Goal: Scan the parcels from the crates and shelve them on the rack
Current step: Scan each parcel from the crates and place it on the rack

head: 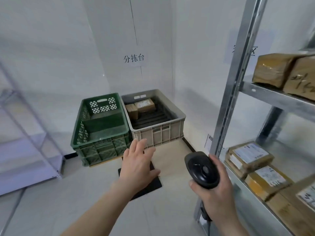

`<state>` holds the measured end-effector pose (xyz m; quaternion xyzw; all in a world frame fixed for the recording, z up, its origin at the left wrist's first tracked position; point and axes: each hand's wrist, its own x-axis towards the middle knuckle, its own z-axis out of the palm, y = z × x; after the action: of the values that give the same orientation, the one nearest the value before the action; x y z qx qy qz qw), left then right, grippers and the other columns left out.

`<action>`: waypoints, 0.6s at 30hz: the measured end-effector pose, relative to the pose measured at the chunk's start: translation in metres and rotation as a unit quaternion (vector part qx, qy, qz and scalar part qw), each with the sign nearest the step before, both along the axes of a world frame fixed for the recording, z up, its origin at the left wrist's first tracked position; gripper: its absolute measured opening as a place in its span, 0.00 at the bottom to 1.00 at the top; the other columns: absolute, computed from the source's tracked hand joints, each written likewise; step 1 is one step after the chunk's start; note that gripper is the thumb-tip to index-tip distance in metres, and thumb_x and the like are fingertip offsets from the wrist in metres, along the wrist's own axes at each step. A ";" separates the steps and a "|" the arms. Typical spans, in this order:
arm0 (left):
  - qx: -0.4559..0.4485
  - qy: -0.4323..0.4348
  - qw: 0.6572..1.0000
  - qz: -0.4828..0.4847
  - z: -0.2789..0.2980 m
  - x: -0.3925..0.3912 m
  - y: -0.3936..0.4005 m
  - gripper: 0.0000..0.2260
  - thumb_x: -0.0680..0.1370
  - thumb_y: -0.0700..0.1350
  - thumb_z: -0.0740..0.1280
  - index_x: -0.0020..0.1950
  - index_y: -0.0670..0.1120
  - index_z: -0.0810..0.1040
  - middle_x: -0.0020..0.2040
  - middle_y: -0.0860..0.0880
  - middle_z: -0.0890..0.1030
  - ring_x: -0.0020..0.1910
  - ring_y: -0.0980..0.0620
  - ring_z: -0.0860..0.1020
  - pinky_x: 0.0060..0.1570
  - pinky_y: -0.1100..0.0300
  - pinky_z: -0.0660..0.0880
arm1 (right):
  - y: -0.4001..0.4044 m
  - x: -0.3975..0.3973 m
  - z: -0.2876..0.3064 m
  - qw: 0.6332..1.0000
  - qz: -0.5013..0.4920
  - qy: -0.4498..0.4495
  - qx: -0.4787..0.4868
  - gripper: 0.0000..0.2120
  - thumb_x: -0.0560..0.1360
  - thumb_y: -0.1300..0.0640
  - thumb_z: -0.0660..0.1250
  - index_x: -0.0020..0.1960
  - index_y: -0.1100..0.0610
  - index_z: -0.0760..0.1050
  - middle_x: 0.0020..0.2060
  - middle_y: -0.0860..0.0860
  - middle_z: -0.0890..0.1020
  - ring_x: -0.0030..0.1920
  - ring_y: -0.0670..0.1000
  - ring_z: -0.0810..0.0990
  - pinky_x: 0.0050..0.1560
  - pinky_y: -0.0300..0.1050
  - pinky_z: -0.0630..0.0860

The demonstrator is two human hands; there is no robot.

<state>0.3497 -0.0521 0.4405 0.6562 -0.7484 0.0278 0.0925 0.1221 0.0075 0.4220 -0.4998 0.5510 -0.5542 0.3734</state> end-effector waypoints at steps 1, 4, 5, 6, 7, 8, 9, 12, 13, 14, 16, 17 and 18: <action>0.001 0.000 1.000 0.005 0.001 0.001 -0.019 0.33 0.72 0.64 0.72 0.74 0.56 0.69 0.80 0.46 0.59 0.80 0.40 0.53 0.73 0.42 0.60 | -0.021 0.002 0.000 1.000 0.003 -0.004 0.000 0.40 0.65 0.71 0.80 0.66 0.40 0.72 0.57 0.36 0.79 0.55 0.31 0.77 0.49 0.20 0.70; 0.000 -0.005 1.000 0.018 0.008 0.005 -0.074 0.30 0.71 0.63 0.73 0.70 0.54 0.73 0.78 0.45 0.64 0.79 0.39 0.57 0.71 0.42 0.65 | -0.082 0.006 0.006 1.000 0.014 -0.016 0.005 0.40 0.65 0.70 0.80 0.68 0.42 0.71 0.57 0.35 0.78 0.54 0.28 0.76 0.49 0.21 0.70; -0.011 -0.003 1.000 0.025 0.011 0.007 -0.090 0.30 0.70 0.62 0.74 0.69 0.53 0.74 0.77 0.44 0.65 0.78 0.39 0.59 0.70 0.41 0.66 | -0.101 0.007 0.010 1.000 0.023 -0.015 0.004 0.40 0.66 0.69 0.80 0.69 0.43 0.70 0.58 0.36 0.77 0.54 0.27 0.75 0.49 0.22 0.70; -0.017 0.001 0.999 0.033 0.013 0.010 -0.105 0.30 0.70 0.62 0.74 0.69 0.52 0.74 0.77 0.44 0.66 0.78 0.39 0.59 0.69 0.41 0.66 | -0.120 0.009 0.013 0.999 0.034 -0.014 0.001 0.40 0.66 0.69 0.80 0.70 0.43 0.70 0.58 0.36 0.77 0.54 0.27 0.75 0.50 0.21 0.70; -0.014 0.001 0.999 0.042 0.015 0.014 -0.119 0.31 0.71 0.62 0.73 0.71 0.52 0.72 0.77 0.44 0.64 0.78 0.39 0.58 0.70 0.41 0.66 | -0.138 0.011 0.015 0.999 0.045 -0.012 -0.001 0.40 0.67 0.67 0.80 0.70 0.43 0.69 0.58 0.36 0.78 0.55 0.27 0.75 0.51 0.21 0.70; -0.008 -0.001 0.999 0.049 0.016 0.018 -0.132 0.33 0.72 0.63 0.72 0.74 0.53 0.70 0.79 0.45 0.62 0.79 0.41 0.56 0.72 0.42 0.64 | -0.153 0.013 0.017 0.998 0.053 -0.013 -0.004 0.39 0.67 0.65 0.81 0.71 0.44 0.70 0.59 0.37 0.78 0.56 0.29 0.75 0.54 0.23 0.70; -0.005 -0.001 0.998 0.056 0.018 0.022 -0.144 0.34 0.73 0.64 0.71 0.76 0.53 0.67 0.79 0.46 0.60 0.80 0.42 0.54 0.74 0.43 0.62 | -0.167 0.015 0.019 0.998 0.059 -0.016 -0.008 0.40 0.65 0.61 0.82 0.72 0.45 0.70 0.60 0.37 0.78 0.58 0.30 0.76 0.58 0.26 0.70; -0.005 0.010 0.997 0.075 0.023 0.033 -0.178 0.36 0.74 0.64 0.70 0.79 0.55 0.63 0.81 0.48 0.57 0.81 0.43 0.51 0.76 0.45 0.59 | -0.201 0.020 0.029 0.998 0.065 -0.018 -0.019 0.44 0.60 0.55 0.81 0.74 0.46 0.70 0.59 0.35 0.80 0.59 0.34 0.77 0.58 0.28 0.72; -0.004 0.012 0.997 0.077 0.025 0.036 -0.190 0.36 0.74 0.64 0.70 0.79 0.55 0.63 0.81 0.48 0.57 0.81 0.43 0.51 0.76 0.44 0.58 | -0.211 0.021 0.030 0.997 0.066 -0.019 -0.022 0.43 0.61 0.58 0.82 0.73 0.47 0.71 0.57 0.35 0.80 0.58 0.33 0.78 0.55 0.25 0.72; -0.002 0.010 0.997 0.078 0.026 0.040 -0.201 0.36 0.74 0.64 0.70 0.79 0.55 0.63 0.81 0.48 0.58 0.81 0.43 0.51 0.76 0.44 0.58 | -0.221 0.021 0.029 0.997 0.066 -0.020 -0.024 0.42 0.63 0.63 0.83 0.73 0.48 0.71 0.56 0.35 0.81 0.57 0.33 0.78 0.52 0.23 0.71; -0.001 0.001 0.997 0.080 0.026 0.047 -0.223 0.36 0.74 0.64 0.70 0.79 0.55 0.63 0.80 0.48 0.58 0.81 0.43 0.51 0.76 0.45 0.59 | -0.236 0.022 0.031 0.997 0.066 -0.020 -0.026 0.41 0.64 0.70 0.81 0.72 0.47 0.71 0.54 0.35 0.81 0.56 0.33 0.78 0.51 0.21 0.71; -0.002 -0.003 0.997 0.080 0.026 0.051 -0.234 0.36 0.74 0.64 0.70 0.79 0.55 0.63 0.80 0.48 0.59 0.80 0.44 0.51 0.76 0.46 0.59 | -0.244 0.024 0.030 0.997 0.067 -0.017 -0.025 0.41 0.64 0.71 0.81 0.71 0.46 0.71 0.53 0.34 0.81 0.55 0.33 0.79 0.51 0.21 0.71; 0.000 -0.006 0.997 0.079 0.025 0.054 -0.245 0.36 0.74 0.64 0.70 0.79 0.54 0.64 0.80 0.48 0.59 0.80 0.44 0.52 0.76 0.46 0.60 | -0.251 0.025 0.029 0.997 0.069 -0.016 -0.024 0.41 0.64 0.72 0.81 0.70 0.46 0.71 0.53 0.34 0.81 0.55 0.34 0.79 0.51 0.21 0.71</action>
<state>0.4041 -0.2970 0.4653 0.7129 -0.6949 0.0392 0.0858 0.1473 -0.2434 0.4511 -0.5364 0.4957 -0.5484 0.4072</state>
